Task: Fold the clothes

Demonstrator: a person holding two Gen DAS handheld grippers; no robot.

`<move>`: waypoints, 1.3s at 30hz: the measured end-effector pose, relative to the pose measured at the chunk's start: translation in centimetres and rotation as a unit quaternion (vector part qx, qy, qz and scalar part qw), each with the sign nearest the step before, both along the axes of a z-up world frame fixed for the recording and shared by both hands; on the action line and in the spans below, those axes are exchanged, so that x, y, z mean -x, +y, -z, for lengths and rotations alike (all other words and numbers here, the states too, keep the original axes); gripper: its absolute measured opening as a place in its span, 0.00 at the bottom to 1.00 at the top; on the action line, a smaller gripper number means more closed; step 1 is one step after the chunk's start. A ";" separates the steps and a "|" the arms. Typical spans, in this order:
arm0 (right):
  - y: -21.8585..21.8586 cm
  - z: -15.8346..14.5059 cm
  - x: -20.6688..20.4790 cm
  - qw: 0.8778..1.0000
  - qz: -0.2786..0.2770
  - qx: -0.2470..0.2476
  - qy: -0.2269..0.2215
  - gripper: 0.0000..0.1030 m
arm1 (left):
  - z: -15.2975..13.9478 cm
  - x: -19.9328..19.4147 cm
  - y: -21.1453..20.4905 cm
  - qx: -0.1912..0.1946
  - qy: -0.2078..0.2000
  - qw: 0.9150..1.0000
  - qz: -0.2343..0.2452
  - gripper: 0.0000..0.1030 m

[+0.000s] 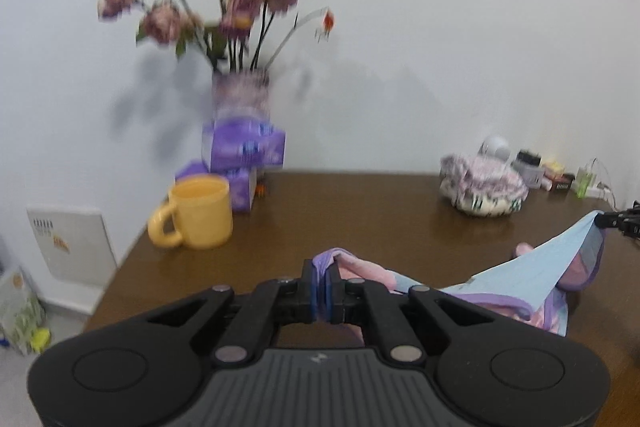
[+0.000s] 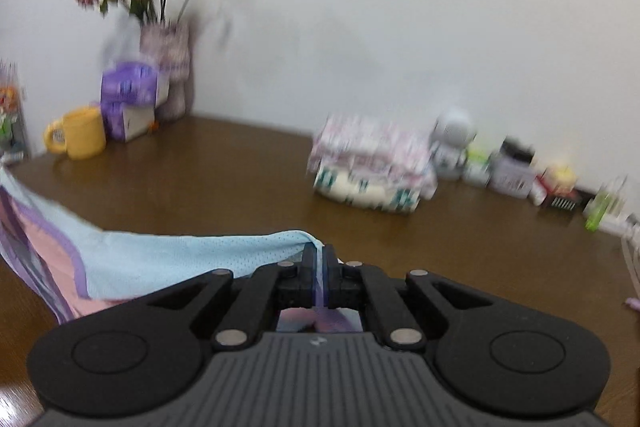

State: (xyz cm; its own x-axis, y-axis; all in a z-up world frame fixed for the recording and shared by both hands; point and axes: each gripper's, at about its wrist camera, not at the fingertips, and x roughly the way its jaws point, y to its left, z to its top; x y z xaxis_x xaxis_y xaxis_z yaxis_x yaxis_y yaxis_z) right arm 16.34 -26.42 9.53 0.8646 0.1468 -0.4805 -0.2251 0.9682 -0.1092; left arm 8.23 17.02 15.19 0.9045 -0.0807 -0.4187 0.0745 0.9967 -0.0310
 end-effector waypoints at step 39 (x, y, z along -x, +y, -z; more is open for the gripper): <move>2.4 7.2 -17.2 0.988 0.002 0.015 0.154 0.16 | 8.2 -4.4 2.4 0.013 0.147 0.989 -0.014 0.16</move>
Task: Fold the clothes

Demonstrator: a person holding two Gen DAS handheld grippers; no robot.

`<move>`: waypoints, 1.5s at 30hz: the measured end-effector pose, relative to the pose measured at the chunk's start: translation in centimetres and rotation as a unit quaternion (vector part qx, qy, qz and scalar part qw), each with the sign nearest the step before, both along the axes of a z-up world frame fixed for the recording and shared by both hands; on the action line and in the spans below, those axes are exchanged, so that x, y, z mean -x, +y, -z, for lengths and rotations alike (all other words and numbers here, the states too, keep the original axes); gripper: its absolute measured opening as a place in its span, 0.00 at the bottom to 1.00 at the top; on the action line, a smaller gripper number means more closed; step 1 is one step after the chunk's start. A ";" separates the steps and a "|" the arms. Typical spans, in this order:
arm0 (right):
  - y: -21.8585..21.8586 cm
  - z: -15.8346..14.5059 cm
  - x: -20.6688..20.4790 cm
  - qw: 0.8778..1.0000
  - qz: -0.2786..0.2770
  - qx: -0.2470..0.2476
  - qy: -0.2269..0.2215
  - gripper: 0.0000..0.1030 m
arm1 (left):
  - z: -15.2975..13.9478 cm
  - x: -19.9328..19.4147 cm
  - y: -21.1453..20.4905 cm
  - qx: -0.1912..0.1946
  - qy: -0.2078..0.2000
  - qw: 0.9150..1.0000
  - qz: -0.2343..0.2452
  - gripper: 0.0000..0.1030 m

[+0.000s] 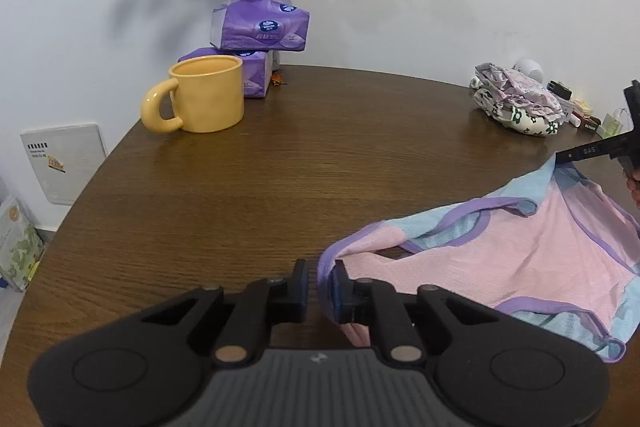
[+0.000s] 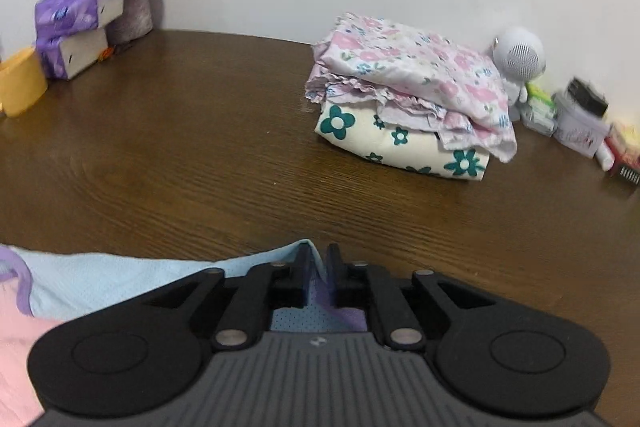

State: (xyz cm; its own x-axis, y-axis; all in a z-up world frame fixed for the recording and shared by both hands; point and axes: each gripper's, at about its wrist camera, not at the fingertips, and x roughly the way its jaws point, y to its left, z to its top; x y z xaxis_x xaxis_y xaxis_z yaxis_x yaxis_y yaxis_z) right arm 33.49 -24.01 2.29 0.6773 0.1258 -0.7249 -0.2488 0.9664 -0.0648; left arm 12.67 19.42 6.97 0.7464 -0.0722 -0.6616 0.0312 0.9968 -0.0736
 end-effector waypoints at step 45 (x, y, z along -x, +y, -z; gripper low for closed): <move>-9.3 -0.3 17.3 0.999 0.007 -0.037 0.018 0.35 | 1.6 1.6 -1.4 0.026 0.018 0.999 0.001 0.63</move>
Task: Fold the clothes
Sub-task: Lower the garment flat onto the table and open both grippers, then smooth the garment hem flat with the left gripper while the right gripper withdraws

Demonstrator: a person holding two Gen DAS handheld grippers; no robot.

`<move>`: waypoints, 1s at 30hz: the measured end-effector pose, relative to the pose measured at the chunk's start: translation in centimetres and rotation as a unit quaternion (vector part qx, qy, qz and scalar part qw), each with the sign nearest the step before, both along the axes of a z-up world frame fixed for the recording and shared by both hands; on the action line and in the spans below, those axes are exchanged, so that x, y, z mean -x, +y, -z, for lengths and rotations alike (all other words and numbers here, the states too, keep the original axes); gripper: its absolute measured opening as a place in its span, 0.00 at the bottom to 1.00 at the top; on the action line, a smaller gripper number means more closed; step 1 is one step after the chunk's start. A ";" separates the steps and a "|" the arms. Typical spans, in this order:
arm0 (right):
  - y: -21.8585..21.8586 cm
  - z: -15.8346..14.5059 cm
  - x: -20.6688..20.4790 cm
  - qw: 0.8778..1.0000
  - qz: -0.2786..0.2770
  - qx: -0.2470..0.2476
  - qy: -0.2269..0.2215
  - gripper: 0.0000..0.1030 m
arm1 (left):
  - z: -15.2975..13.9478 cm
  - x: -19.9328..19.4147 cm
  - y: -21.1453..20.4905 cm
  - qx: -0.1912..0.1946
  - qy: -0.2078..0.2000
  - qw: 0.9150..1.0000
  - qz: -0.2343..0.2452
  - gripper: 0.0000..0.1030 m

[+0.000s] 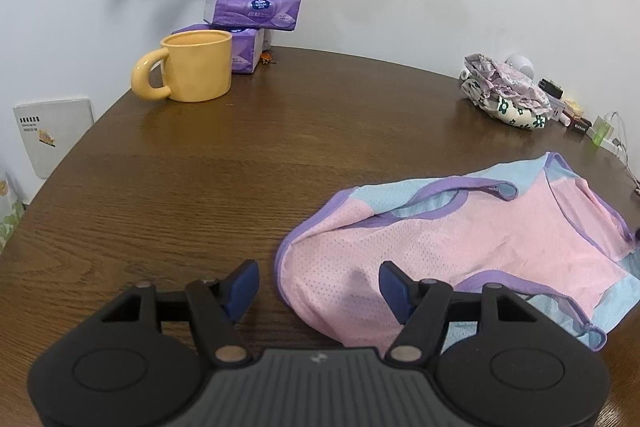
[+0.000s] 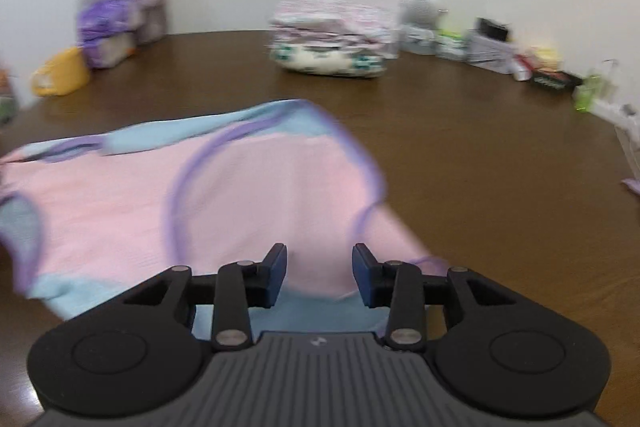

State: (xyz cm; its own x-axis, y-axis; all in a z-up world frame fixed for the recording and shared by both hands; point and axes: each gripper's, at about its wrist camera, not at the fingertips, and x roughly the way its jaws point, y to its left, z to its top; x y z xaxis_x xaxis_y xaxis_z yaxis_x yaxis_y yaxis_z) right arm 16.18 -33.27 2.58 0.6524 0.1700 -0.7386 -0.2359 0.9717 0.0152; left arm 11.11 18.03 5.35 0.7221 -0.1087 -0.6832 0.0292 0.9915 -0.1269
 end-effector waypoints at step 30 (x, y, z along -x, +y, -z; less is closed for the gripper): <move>-6.4 -0.3 -9.0 0.996 0.090 0.001 0.008 0.02 | -0.5 -0.8 -2.9 -0.012 0.034 0.998 0.046 0.94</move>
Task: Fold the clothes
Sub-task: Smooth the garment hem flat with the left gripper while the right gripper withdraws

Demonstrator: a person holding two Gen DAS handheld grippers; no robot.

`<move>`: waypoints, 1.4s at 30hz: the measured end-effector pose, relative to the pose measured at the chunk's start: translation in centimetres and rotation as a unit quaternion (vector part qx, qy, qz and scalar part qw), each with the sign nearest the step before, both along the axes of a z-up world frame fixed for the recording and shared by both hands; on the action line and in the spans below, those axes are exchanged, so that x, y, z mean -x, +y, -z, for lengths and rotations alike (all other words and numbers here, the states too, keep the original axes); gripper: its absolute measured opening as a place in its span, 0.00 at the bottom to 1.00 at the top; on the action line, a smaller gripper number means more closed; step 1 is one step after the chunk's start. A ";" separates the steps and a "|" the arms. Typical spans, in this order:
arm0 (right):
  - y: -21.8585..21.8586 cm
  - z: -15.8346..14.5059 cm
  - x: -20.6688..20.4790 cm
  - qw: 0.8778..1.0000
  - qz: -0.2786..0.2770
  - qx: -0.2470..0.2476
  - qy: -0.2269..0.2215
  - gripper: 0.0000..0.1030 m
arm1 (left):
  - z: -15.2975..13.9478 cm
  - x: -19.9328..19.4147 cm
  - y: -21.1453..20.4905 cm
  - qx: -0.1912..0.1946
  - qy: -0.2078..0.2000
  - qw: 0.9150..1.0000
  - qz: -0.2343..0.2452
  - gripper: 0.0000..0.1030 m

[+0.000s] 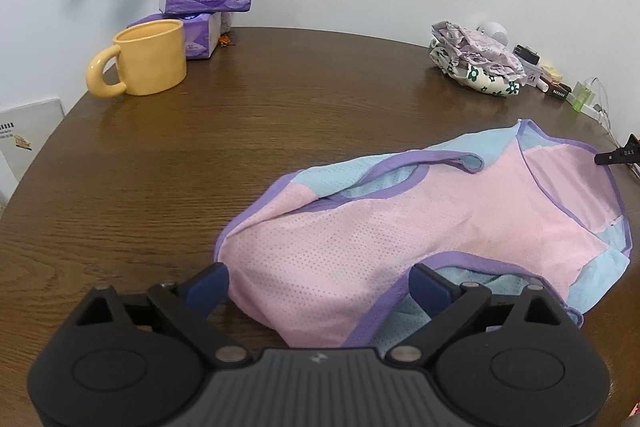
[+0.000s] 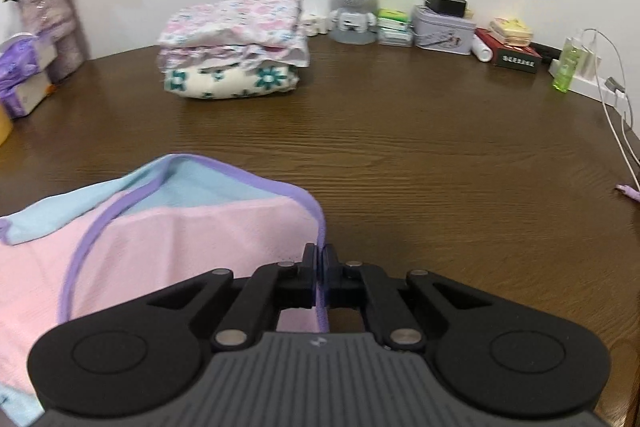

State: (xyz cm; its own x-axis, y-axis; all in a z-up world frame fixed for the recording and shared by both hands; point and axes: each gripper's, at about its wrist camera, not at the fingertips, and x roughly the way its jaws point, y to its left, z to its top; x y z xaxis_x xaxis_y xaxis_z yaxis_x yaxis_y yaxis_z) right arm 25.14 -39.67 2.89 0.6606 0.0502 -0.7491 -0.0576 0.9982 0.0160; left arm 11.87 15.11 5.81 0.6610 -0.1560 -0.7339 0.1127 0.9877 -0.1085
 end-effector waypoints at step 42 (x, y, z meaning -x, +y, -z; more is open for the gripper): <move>2.7 2.6 13.5 0.998 -0.062 0.002 0.026 0.80 | -0.6 -16.3 -14.6 -0.128 0.007 0.974 0.188 0.01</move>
